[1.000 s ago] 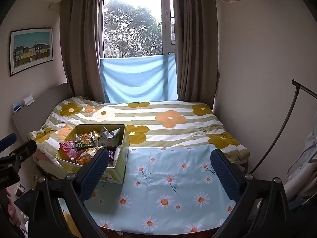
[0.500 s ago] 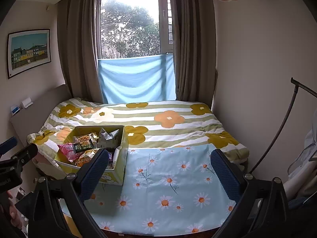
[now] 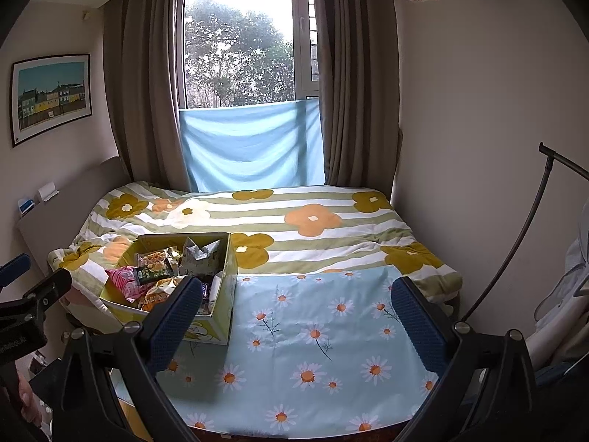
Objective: Organize snacks
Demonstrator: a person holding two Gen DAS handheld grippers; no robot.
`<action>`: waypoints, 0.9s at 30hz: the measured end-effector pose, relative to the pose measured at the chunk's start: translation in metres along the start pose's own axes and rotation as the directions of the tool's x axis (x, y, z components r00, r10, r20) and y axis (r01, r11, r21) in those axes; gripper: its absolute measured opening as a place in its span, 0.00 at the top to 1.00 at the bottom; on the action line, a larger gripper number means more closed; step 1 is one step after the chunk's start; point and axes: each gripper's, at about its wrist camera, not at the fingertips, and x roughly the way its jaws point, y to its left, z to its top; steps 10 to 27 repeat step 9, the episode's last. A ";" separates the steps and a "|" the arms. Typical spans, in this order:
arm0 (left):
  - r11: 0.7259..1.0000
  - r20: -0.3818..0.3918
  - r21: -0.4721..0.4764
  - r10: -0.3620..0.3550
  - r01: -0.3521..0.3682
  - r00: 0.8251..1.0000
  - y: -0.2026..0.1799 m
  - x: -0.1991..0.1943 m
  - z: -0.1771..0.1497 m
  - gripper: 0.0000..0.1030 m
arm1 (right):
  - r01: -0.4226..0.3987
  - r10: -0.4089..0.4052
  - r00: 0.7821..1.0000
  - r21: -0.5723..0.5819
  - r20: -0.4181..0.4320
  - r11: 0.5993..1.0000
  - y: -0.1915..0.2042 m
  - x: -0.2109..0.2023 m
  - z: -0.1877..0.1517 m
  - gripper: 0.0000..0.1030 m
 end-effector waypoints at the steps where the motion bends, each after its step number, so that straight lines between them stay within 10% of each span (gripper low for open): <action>1: 1.000 0.006 0.001 0.003 -0.003 1.000 0.001 -0.001 0.000 0.00 | 0.000 0.000 1.000 0.000 -0.002 1.000 0.001 0.000 0.000 0.01; 27: 1.000 0.006 -0.007 -0.005 0.005 1.000 0.012 0.008 0.003 0.00 | 0.004 -0.004 1.000 -0.007 -0.026 1.000 0.012 0.009 0.001 0.01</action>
